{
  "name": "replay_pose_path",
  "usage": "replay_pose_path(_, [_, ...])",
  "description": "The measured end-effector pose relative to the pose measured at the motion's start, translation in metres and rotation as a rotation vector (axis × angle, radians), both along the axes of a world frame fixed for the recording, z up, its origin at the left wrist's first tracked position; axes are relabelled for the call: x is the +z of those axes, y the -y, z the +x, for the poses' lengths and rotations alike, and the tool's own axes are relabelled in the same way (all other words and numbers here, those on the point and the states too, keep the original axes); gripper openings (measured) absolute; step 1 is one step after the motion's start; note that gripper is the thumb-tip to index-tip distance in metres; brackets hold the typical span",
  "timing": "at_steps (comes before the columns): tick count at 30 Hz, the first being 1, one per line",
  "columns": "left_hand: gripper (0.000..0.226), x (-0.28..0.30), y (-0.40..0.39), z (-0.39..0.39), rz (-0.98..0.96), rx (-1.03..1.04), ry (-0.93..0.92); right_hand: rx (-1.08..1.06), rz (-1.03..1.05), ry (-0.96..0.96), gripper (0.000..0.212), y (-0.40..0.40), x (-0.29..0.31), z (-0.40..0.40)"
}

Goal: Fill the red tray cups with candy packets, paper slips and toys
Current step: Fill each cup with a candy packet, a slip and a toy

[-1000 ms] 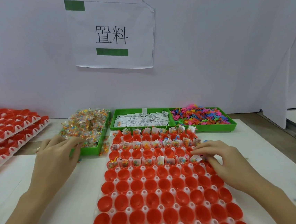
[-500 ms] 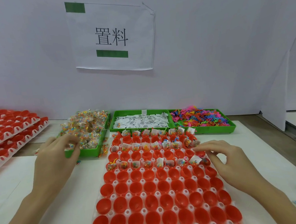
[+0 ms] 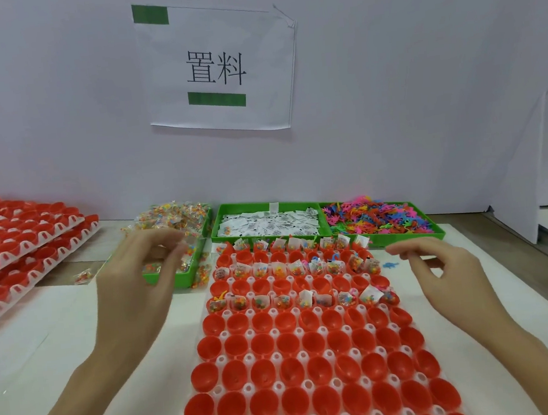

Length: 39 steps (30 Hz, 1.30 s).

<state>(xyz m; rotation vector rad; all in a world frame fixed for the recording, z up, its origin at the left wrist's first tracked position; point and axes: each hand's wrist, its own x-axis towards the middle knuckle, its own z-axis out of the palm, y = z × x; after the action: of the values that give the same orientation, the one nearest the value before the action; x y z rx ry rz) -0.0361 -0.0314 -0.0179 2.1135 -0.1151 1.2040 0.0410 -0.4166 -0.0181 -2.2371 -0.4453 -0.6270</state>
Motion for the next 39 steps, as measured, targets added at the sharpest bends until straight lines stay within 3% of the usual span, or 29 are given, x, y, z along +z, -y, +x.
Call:
replay_pose_path(6, [0.015,-0.011,0.016,0.003,-0.004,-0.099,-0.091,-0.003,-0.177,-0.106,0.027,-0.021,0.018,0.05])
replay_pose_path(14, [0.01,-0.022,0.021,0.006,-0.066,-0.189,-0.156,0.186,-0.469,-0.282,0.019,-0.106,0.035,0.139])
replay_pose_path(19, [0.012,-0.025,0.023,0.005,-0.041,-0.216,-0.15,0.133,-0.679,-0.4,0.032,-0.146,0.029,0.162])
replay_pose_path(23, [0.013,-0.026,0.024,0.007,-0.028,-0.216,-0.136,0.071,-0.774,-0.437,0.026,-0.158,0.035,0.167])
replay_pose_path(30, [0.014,-0.024,0.021,0.005,-0.013,-0.203,-0.128,0.054,-0.776,-0.396,0.016,-0.159,0.035,0.168])
replay_pose_path(34, [0.01,-0.025,0.021,0.006,-0.004,-0.197,-0.139,0.012,-0.673,-0.348,0.023,-0.151,0.031,0.166])
replay_pose_path(39, [0.011,-0.025,0.021,0.004,0.029,-0.184,-0.12,0.107,-0.525,-0.315,0.02,-0.137,0.027,0.16])
